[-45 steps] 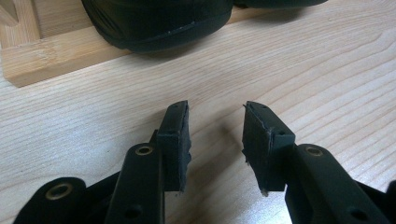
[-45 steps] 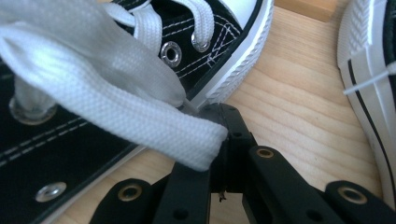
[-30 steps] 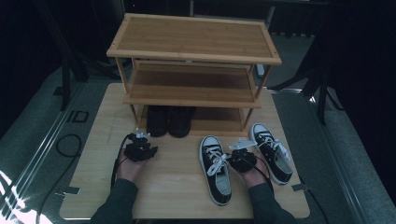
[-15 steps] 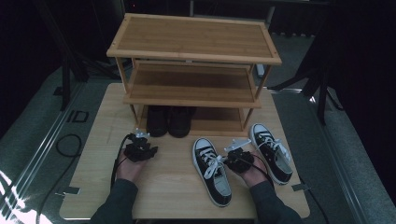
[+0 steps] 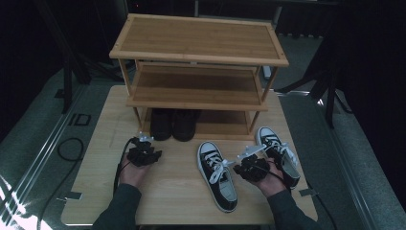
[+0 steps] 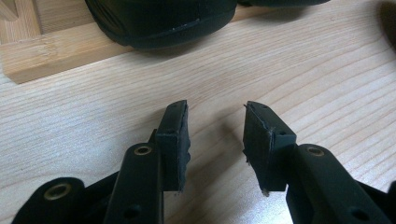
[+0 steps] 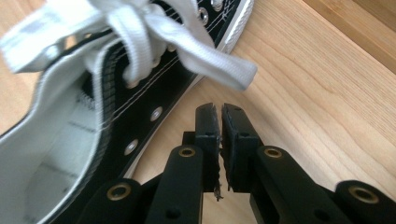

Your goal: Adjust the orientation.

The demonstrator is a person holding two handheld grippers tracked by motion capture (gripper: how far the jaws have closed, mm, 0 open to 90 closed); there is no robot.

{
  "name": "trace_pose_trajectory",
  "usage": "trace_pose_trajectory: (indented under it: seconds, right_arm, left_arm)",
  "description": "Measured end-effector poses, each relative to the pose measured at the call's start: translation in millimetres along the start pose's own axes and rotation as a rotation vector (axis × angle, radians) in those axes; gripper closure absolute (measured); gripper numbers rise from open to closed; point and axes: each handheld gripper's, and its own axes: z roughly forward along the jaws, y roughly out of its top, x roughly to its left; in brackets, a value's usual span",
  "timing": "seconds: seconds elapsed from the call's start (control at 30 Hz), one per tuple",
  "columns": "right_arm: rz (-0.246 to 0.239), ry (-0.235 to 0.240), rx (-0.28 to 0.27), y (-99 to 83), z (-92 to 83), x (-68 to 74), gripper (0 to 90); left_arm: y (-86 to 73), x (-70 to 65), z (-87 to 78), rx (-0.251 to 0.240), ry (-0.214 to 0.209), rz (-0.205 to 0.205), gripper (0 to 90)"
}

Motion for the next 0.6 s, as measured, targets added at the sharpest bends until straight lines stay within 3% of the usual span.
trace_pose_trajectory:
  seconds: [0.33,0.6]
  right_arm:
    - [-0.015,0.033,-0.011,7.3,-23.1,17.2,81.6]
    - [-0.030,0.031,-0.016,15.1,-37.5,29.2,76.8]
  left_arm:
    - [-0.4,-0.5,0.0,-0.002,0.001,0.007,60.3]
    - [-0.2,-1.9,0.2,0.000,-0.004,0.011,60.3]
